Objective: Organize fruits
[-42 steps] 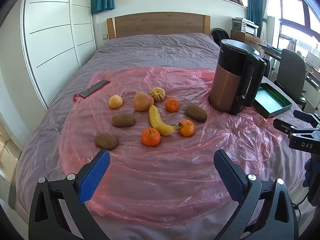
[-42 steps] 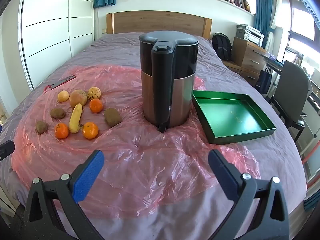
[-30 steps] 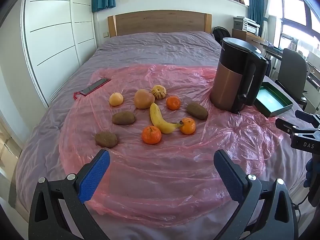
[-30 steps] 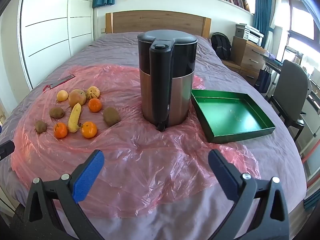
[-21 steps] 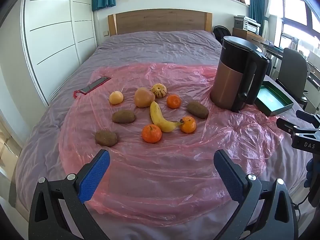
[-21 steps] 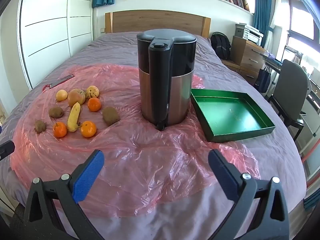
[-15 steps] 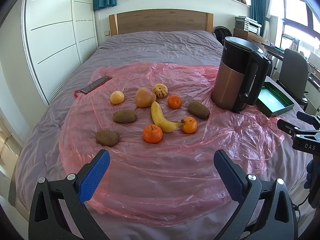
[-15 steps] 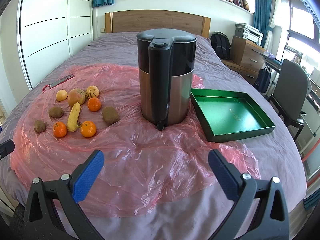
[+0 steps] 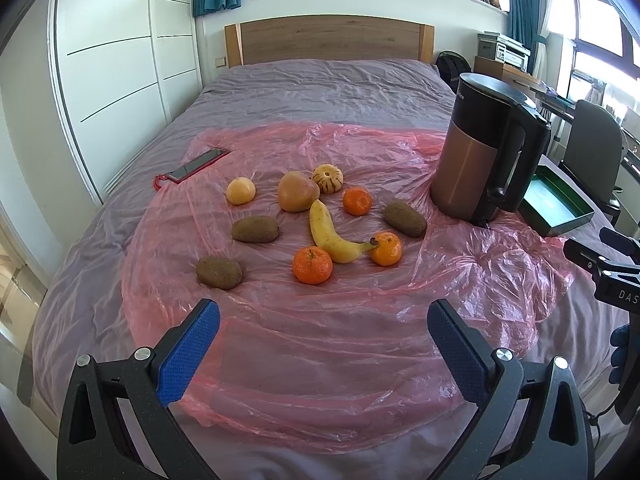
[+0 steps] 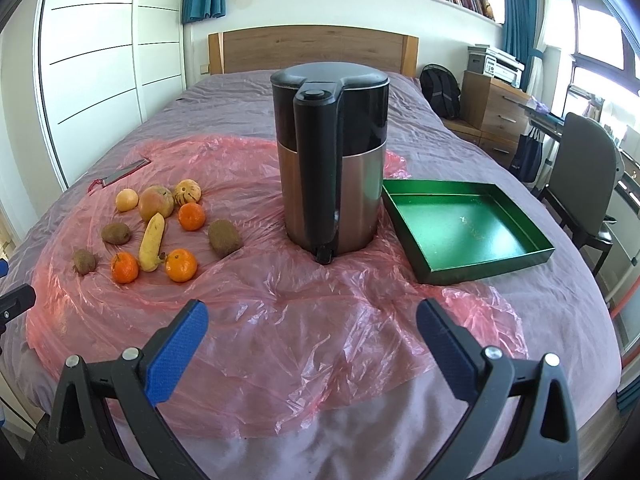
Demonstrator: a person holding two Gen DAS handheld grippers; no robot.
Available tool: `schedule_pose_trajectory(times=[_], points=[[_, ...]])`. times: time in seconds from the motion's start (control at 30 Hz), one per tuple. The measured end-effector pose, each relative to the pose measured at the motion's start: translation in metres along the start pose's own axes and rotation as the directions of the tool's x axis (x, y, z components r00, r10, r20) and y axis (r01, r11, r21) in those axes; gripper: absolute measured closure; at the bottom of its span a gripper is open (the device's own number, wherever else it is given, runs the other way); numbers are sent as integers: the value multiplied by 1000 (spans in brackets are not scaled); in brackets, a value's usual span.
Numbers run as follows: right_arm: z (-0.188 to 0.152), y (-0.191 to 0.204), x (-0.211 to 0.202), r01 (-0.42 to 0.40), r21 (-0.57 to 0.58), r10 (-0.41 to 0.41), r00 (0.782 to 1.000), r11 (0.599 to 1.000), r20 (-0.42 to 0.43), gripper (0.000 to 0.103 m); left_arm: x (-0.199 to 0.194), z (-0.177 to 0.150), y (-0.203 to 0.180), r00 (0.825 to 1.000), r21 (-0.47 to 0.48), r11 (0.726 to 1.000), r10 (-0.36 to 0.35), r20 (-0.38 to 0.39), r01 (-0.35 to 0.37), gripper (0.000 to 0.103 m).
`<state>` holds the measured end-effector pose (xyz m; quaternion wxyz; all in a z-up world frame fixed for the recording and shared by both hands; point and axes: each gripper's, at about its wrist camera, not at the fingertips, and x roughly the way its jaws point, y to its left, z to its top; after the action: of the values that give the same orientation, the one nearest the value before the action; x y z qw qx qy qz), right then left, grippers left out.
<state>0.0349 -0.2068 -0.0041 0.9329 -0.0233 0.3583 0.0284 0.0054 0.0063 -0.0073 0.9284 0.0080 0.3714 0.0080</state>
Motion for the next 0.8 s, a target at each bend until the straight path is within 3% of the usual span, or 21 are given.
schedule_pose_trajectory(times=[0.8], points=[[-5,6,8,-6,-18,6,1000,1000,-27,0,10,-3,4,1000,-14,1000,-1,-26,1,1]])
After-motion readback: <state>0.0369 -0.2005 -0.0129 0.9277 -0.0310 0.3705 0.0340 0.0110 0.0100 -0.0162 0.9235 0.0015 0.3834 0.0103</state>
